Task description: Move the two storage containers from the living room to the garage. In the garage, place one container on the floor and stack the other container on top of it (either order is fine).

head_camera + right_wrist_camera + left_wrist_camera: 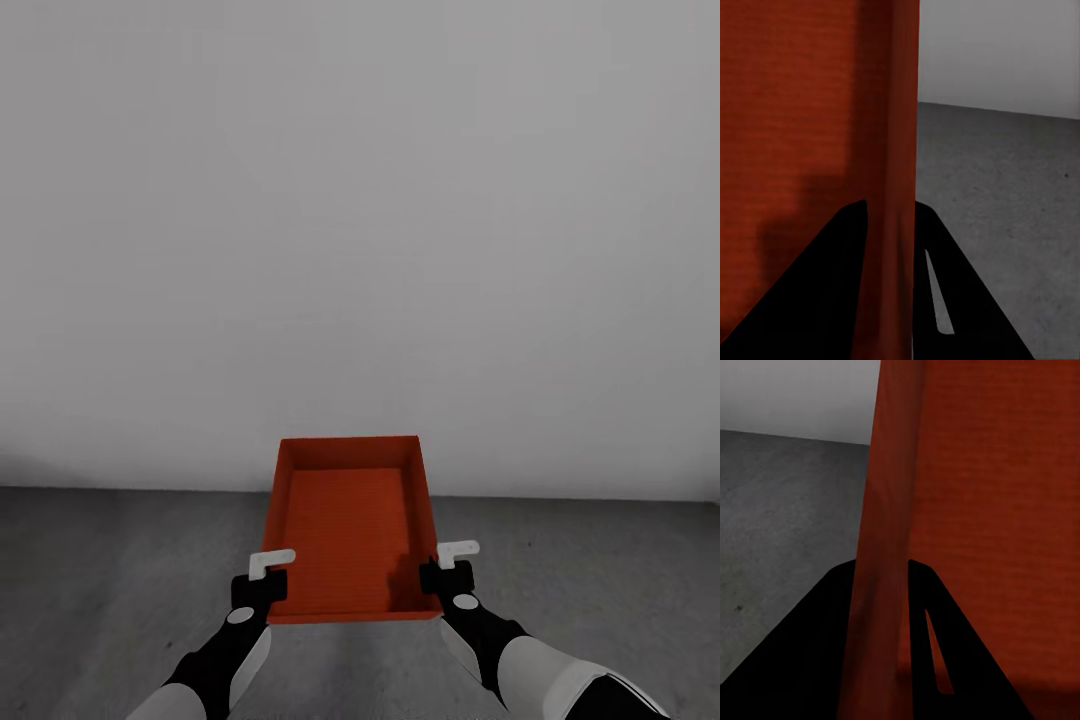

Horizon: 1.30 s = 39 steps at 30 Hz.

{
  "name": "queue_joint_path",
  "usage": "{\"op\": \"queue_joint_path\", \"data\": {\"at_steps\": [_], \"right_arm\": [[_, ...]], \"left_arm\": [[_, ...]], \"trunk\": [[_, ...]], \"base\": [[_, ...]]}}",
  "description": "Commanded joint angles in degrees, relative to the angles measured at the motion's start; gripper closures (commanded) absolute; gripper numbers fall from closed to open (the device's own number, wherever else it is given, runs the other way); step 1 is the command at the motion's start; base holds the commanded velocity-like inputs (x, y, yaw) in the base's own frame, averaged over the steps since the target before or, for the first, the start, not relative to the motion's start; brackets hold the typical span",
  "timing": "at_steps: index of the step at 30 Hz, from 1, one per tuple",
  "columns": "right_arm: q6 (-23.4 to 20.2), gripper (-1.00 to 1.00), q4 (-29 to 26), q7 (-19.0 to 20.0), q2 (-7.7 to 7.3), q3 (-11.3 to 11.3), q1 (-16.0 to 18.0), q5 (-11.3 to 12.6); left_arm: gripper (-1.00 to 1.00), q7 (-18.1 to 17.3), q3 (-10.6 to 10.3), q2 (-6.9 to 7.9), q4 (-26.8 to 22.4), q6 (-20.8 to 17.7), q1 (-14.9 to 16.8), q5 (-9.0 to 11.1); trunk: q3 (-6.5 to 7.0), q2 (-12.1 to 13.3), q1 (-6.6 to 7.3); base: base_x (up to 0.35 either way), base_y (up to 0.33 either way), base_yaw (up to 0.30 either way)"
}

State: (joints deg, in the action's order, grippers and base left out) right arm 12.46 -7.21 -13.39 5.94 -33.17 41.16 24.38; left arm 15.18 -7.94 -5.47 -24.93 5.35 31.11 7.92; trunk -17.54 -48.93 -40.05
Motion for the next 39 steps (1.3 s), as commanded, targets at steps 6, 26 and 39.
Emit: {"op": "queue_joint_path", "data": {"at_steps": [6, 26, 39], "right_arm": [[0.1, 1.00, 0.2, -0.2, -0.14, 3.1, 0.1, 5.0], [0.1, 1.00, 0.2, -0.2, -0.14, 3.1, 0.1, 5.0], [0.2, 1.00, 0.2, -0.2, -0.14, 3.1, 0.1, 5.0]], "left_arm": [[1.00, 0.6, 0.3, 0.11, -0.3, 0.4, 0.1, -0.1], [1.00, 0.6, 0.3, 0.11, -0.3, 0.4, 0.1, -0.1], [1.00, 0.6, 0.3, 0.11, -0.3, 0.4, 0.1, -0.1]], "trunk": [[-0.63, -0.1, -0.01], [-2.48, -0.1, -0.01], [-3.69, -0.1, -0.01]], "base": [[0.000, 0.000, 0.000], [0.000, 0.000, 0.000], [0.000, 0.000, 0.000]]}}
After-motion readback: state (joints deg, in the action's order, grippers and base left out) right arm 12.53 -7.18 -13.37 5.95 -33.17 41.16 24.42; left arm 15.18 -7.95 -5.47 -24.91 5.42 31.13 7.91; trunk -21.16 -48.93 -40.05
